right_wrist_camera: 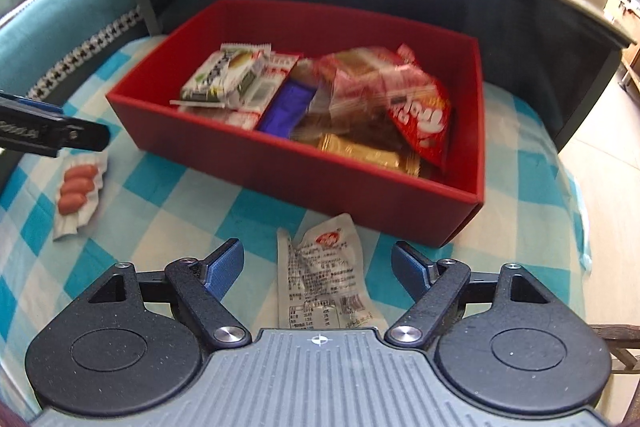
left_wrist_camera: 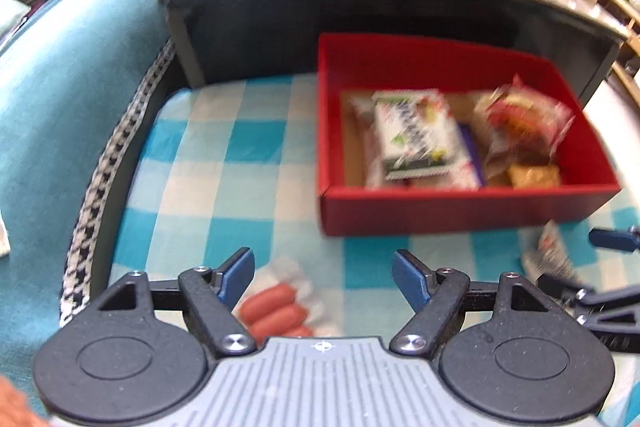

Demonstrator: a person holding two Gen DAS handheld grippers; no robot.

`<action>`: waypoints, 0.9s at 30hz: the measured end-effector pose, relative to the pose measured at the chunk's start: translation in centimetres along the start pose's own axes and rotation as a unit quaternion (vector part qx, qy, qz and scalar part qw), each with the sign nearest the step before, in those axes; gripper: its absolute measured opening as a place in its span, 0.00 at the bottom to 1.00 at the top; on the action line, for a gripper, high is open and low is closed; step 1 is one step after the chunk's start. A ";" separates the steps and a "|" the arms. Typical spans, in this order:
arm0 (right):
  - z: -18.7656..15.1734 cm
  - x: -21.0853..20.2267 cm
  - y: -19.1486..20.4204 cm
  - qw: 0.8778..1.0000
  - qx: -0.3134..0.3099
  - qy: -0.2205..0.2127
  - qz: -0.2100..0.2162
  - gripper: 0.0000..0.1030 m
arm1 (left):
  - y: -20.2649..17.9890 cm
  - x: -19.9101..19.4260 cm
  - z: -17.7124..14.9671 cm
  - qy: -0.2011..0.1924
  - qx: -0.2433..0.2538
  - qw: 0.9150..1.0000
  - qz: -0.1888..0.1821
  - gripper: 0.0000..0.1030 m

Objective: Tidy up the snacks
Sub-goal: 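Open both tools and withdraw them toward the sausage pack and white sachet, then grasp the sausage pack with the left tool while the right grasps the white sachet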

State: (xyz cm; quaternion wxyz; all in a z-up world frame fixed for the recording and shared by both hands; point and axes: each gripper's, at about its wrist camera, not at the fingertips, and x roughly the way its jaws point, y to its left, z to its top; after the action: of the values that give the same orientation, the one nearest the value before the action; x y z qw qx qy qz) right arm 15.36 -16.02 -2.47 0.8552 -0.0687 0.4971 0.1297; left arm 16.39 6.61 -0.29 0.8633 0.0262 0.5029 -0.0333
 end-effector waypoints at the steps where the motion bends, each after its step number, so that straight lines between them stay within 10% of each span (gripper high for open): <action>1: -0.1 0.4 0.1 1.000 -0.004 0.004 0.001 0.83 | 0.3 0.4 -0.3 0.008 0.002 1.000 0.000 1.00; 16: -1.0 2.8 1.1 0.999 -0.030 0.028 0.005 0.94 | 3.2 4.5 -2.6 0.065 -0.116 0.991 0.023 1.00; 27: -1.7 2.4 1.3 0.999 -0.040 0.026 0.010 0.91 | 1.2 4.4 -2.8 0.054 -0.081 0.995 0.029 0.97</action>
State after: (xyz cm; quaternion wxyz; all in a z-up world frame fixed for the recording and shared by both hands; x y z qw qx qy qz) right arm 14.69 -14.84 -5.38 0.8372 -0.1013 0.5143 0.1562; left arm 16.20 7.88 -5.45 0.8346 -0.0272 0.5491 0.0343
